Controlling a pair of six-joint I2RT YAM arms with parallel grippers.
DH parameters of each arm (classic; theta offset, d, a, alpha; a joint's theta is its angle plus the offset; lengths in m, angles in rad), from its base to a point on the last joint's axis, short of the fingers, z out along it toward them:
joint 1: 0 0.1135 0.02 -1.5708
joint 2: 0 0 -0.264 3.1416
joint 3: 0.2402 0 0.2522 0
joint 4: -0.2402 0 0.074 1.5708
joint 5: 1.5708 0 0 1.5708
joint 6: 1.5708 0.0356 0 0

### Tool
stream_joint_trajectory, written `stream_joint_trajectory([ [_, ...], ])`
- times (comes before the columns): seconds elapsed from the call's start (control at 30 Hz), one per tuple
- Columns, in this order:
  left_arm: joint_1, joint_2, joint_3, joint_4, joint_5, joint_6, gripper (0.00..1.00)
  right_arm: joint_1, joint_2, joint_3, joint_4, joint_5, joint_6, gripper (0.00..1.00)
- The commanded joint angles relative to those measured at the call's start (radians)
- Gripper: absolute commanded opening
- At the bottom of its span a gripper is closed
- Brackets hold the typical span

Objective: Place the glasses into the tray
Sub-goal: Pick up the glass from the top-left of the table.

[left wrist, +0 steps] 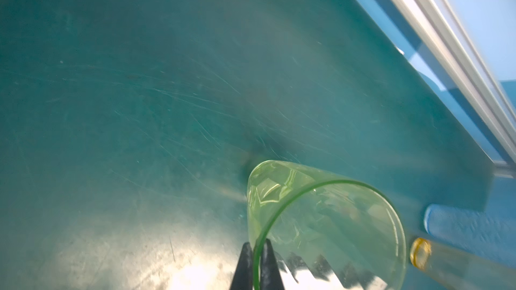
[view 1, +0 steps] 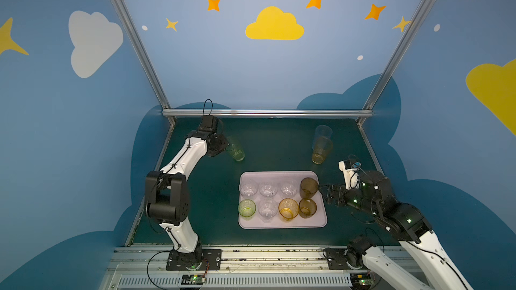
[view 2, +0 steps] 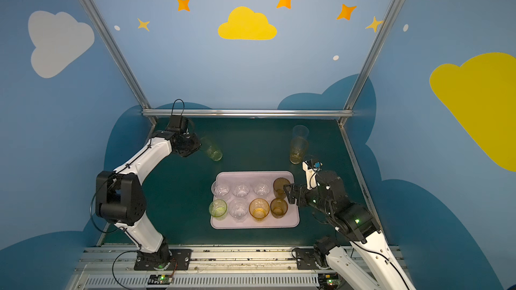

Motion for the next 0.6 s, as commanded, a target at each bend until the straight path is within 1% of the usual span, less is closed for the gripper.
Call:
stream_joint_trajectory([
  [0.0, -0.012, -0.079, 0.033, -0.01, 0.03, 0.026, 0.04, -0.004, -0.004, 0.021, 0.007, 0.017, 0.019, 0.87],
  [0.23, -0.031, -0.193, -0.003, -0.053, 0.03, 0.08, 0.04, -0.007, 0.045, 0.032, 0.037, -0.006, 0.062, 0.87],
  [0.4, -0.031, -0.244, -0.004, -0.117, 0.04, 0.12, 0.04, -0.008, 0.086, 0.016, 0.073, -0.024, 0.114, 0.87],
  [0.43, -0.031, -0.258, -0.01, -0.122, 0.066, 0.13, 0.04, -0.007, 0.092, 0.014, 0.081, -0.026, 0.125, 0.87],
  [0.57, -0.032, -0.313, -0.045, -0.122, 0.092, 0.162, 0.04, -0.009, 0.106, 0.003, 0.11, -0.028, 0.151, 0.87],
])
